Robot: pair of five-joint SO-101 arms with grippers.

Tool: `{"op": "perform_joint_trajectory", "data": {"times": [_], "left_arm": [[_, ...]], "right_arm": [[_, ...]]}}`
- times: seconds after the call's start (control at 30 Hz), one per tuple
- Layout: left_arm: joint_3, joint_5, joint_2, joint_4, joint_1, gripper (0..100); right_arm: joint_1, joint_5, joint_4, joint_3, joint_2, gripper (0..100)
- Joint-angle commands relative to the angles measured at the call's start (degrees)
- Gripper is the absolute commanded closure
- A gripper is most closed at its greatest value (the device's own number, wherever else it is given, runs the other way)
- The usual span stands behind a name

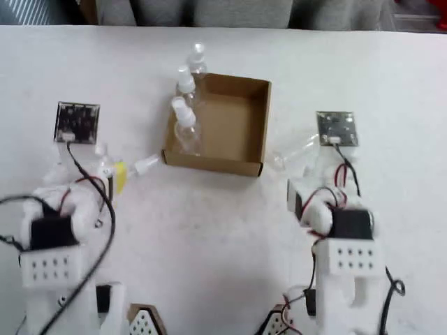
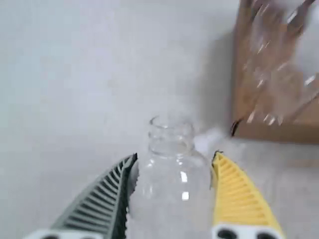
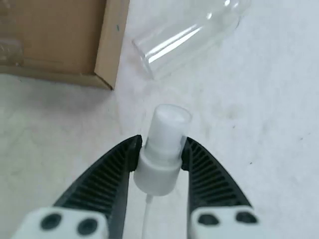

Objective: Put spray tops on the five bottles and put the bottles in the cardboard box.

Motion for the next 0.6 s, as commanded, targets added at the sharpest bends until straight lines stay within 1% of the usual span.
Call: {"op": "perform_joint_trajectory", "data": {"times": [0.0, 0.07, 0.17, 0.27, 0.37, 0.43, 0.5, 0.57], "left_arm": [[-2.55, 7.12, -16.84, -4.92, 9.71, 89], [-0.62, 10.02, -19.65, -10.11, 13.58, 89], [2.64, 14.68, -19.65, -18.73, 19.56, 89], [6.51, 19.43, -18.42, -29.01, 24.48, 89], [9.85, 22.07, -16.48, -40.26, 29.32, 89], [12.13, 22.24, -14.81, -45.19, 32.92, 89], [15.03, 22.24, -13.05, -48.44, 36.70, 89], [18.29, 22.15, -11.30, -51.34, 39.96, 89]], "right_arm": [[4.26, 0.44, -6.20, -3.25, -13.67, 93.9], [6.46, 0.18, -11.38, -4.48, -18.15, 94.2], [7.60, 0.09, -16.66, -7.91, -21.93, 94.3], [7.60, 0.09, -17.19, -13.98, -20.70, 94.4], [7.25, -0.53, -17.45, -21.89, -15.16, 98.3], [7.16, -4.57, -17.10, -28.22, -9.80, 97.9], [7.16, -9.23, -17.10, -34.37, -4.53, 98.2], [7.08, -11.96, -17.10, -40.18, 0.13, 98.2]]}}
